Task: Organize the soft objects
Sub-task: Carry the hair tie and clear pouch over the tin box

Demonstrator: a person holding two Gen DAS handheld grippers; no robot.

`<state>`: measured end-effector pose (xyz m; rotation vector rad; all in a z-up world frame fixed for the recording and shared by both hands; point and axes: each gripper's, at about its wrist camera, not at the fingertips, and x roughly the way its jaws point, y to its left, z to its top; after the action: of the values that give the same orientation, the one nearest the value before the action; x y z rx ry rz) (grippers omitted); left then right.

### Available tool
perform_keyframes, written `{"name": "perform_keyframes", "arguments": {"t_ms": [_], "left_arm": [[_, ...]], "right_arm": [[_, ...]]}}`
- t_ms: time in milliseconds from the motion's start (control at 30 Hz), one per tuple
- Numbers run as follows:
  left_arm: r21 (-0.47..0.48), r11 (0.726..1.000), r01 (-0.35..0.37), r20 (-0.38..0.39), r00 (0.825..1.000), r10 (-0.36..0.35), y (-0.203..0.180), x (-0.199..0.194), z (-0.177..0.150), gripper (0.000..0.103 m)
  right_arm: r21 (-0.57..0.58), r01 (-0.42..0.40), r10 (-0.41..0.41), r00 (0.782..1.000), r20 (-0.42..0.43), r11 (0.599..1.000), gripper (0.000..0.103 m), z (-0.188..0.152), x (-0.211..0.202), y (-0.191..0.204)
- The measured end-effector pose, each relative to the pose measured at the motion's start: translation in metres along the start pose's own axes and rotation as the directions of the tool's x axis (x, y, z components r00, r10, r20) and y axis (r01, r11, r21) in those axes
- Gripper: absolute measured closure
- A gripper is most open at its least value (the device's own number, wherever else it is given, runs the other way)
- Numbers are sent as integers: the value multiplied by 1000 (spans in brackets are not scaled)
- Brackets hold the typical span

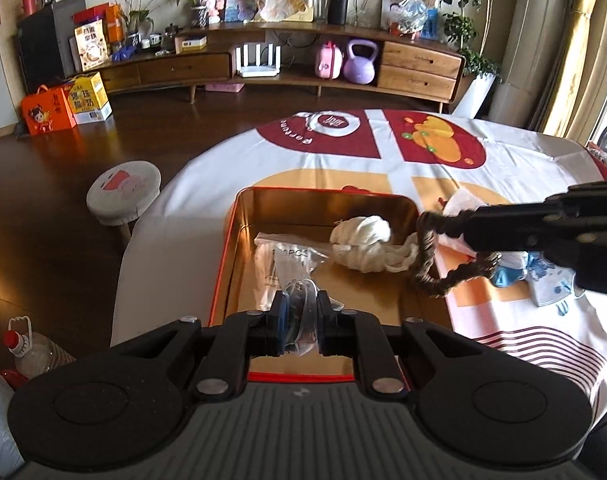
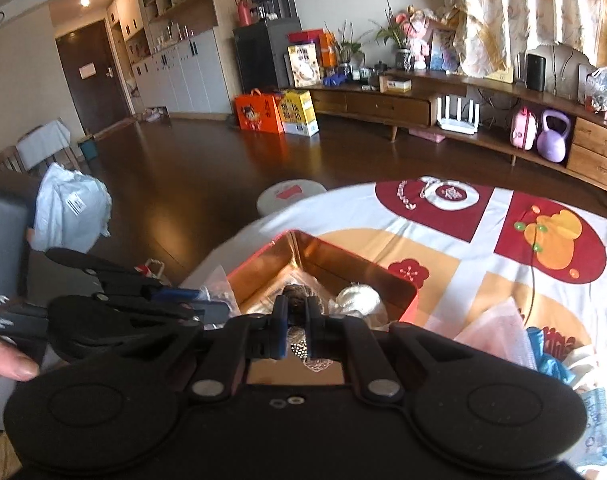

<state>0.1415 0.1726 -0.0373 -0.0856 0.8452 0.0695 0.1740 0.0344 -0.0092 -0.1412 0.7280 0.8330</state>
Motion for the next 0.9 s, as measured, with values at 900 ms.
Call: {"name": "perform_keyframes", "arguments": {"t_ms": [900], "left_arm": [[44,999,21,-128,992,-15,-1,70,-6,89]], "right_arm": [[-41,-19,12,987,-160,999,90,-40,66,3]]}}
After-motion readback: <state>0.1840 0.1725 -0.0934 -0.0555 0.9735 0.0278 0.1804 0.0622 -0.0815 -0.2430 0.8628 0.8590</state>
